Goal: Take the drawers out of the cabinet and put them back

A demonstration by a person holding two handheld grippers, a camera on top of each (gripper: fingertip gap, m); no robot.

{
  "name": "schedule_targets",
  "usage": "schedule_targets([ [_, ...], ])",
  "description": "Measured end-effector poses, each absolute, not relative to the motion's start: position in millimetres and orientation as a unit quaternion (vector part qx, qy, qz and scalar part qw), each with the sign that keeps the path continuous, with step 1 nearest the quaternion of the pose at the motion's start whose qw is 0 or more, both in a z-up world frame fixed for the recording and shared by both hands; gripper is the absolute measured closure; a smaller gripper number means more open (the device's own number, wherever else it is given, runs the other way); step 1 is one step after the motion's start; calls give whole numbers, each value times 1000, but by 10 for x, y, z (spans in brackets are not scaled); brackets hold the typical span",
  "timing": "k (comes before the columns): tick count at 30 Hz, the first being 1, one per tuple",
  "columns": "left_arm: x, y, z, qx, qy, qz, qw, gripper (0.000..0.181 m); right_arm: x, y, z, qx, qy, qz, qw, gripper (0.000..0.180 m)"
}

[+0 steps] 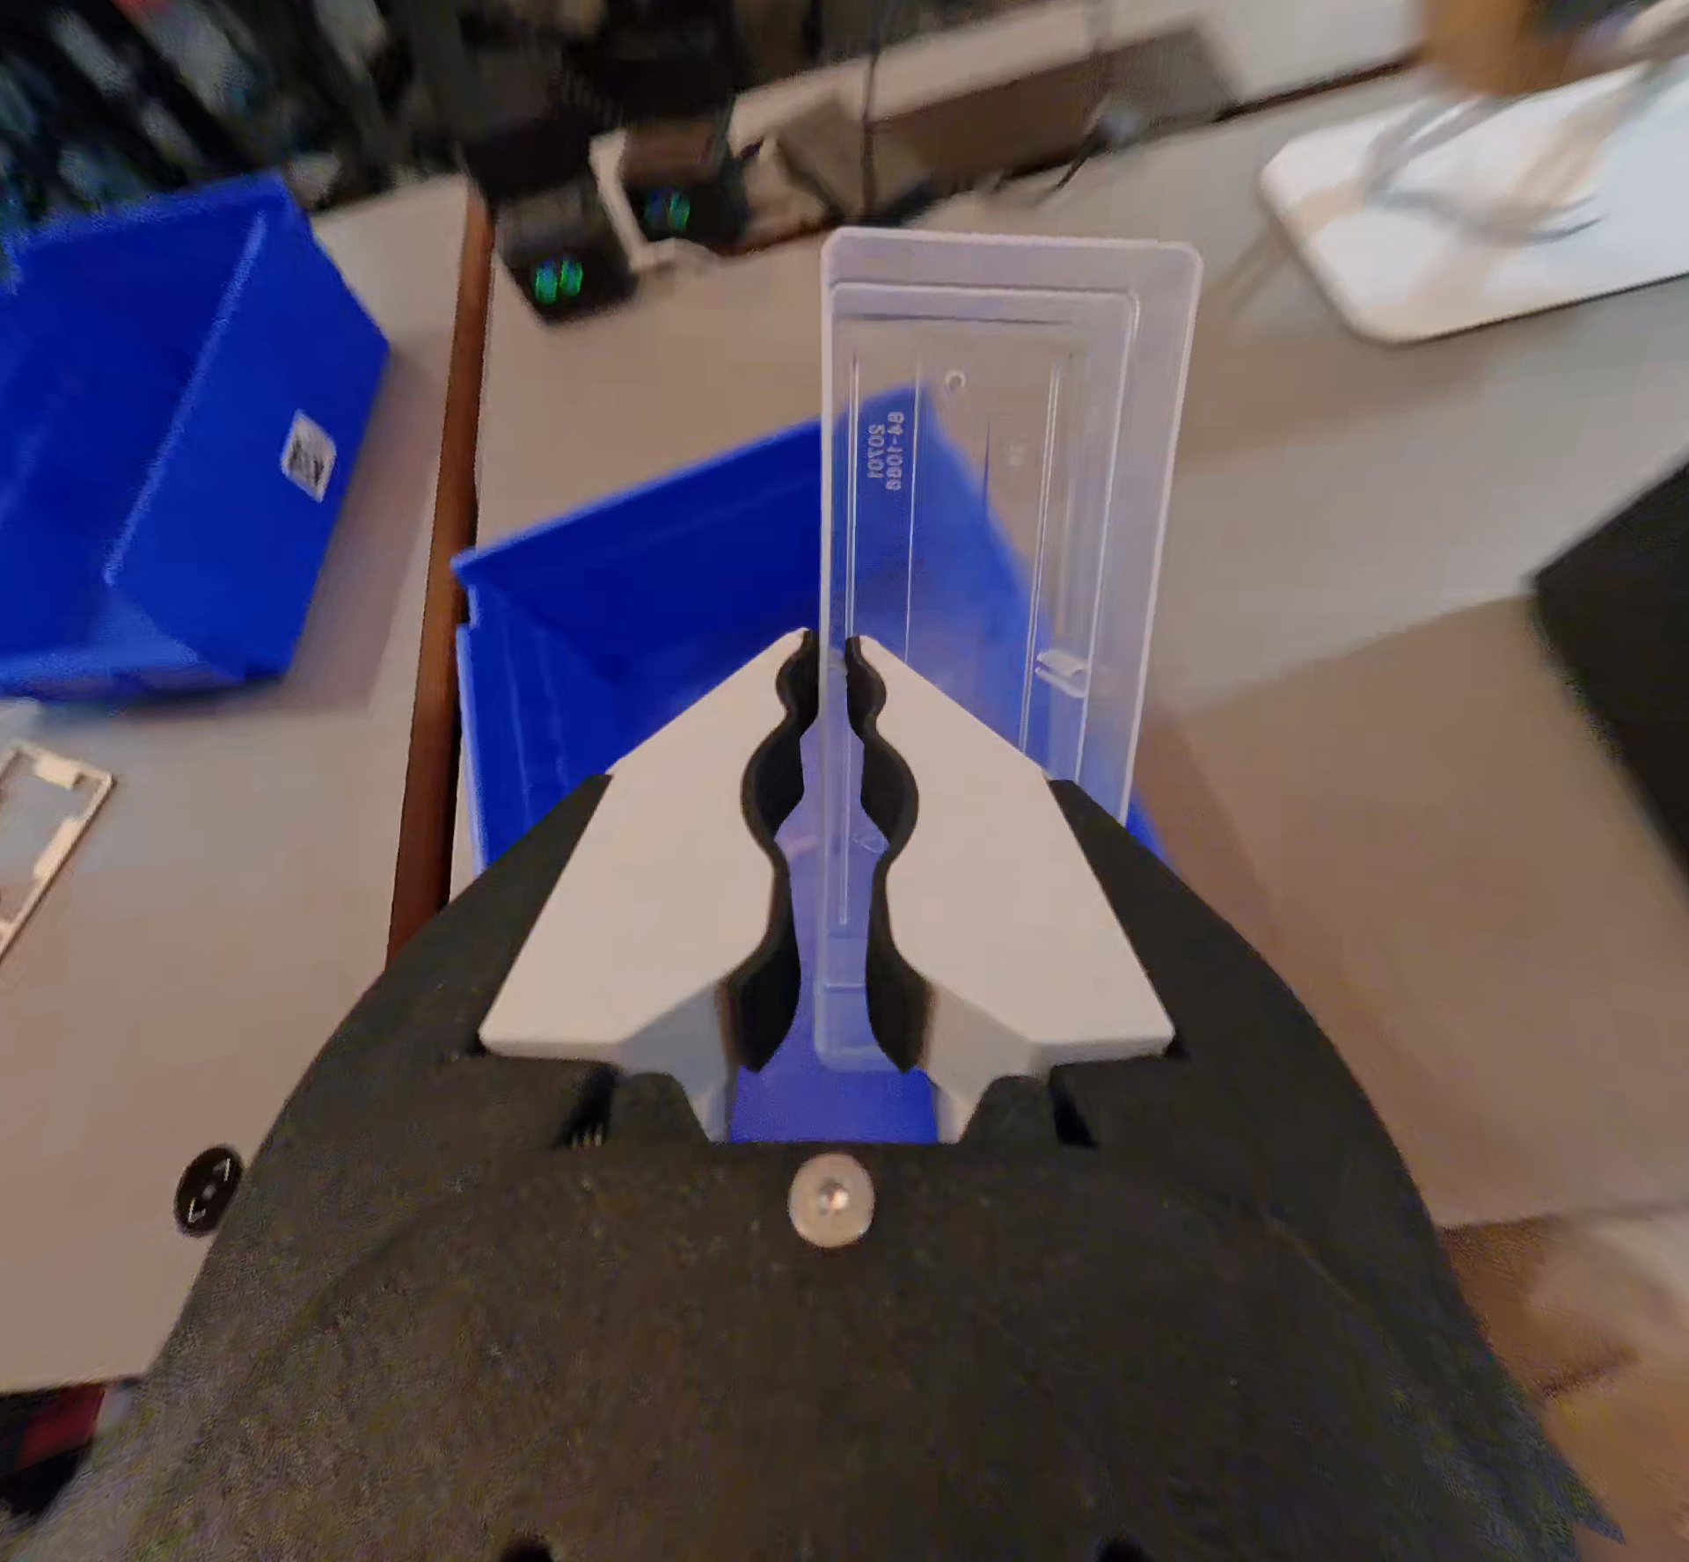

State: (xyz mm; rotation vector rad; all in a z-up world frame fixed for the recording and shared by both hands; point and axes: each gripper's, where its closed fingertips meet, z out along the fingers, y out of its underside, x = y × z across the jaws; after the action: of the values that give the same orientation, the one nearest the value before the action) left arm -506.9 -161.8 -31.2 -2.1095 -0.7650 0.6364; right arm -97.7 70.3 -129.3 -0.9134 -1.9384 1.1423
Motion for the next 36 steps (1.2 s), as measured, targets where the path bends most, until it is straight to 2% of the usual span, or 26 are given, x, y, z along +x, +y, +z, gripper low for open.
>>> schedule_targets([
  [3, -4407, -1342, 102, -818, -235, 243, 466, 177, -999, 673, -988, -317, -718, 435, 440, 174],
  [6, -3597, -999, 286, -814, -162, 213, 516, 177, -949, 580, -653, -281, -679, 437, 518, 170],
  [11, -2173, -385, 347, -786, -56, 95, 608, 178, -843, 366, -422, -245, -658, 408, 583, 150],
  [16, -1376, 43, 191, -768, -10, 48, 638, 178, -485, -103, 29, -141, -615, 410, 659, 155],
  [20, -1324, 325, -41, -771, -42, 88, 629, 178, -567, -162, -91, -146, -637, 341, 676, 160],
  [22, -1354, 440, -96, -758, -71, 108, 640, 179, -690, -138, -263, -174, -665, 317, 653, 152],
  [25, -1264, 619, -162, -750, -91, 75, 651, 179, -860, -73, -550, -218, -705, 277, 616, 131],
  [28, -1154, 746, -196, -747, -99, 28, 657, 179, -961, 43, -785, -226, -729, 212, 611, 124],
  [32, -1113, 842, -250, -742, -140, -40, 655, 179, -1042, 220, -996, -217, -742, 121, 623, 126],
  [36, -1131, 892, -413, -729, -210, -137, 637, 179, -1068, 429, -1052, -171, -730, -25, 662, 144],
])
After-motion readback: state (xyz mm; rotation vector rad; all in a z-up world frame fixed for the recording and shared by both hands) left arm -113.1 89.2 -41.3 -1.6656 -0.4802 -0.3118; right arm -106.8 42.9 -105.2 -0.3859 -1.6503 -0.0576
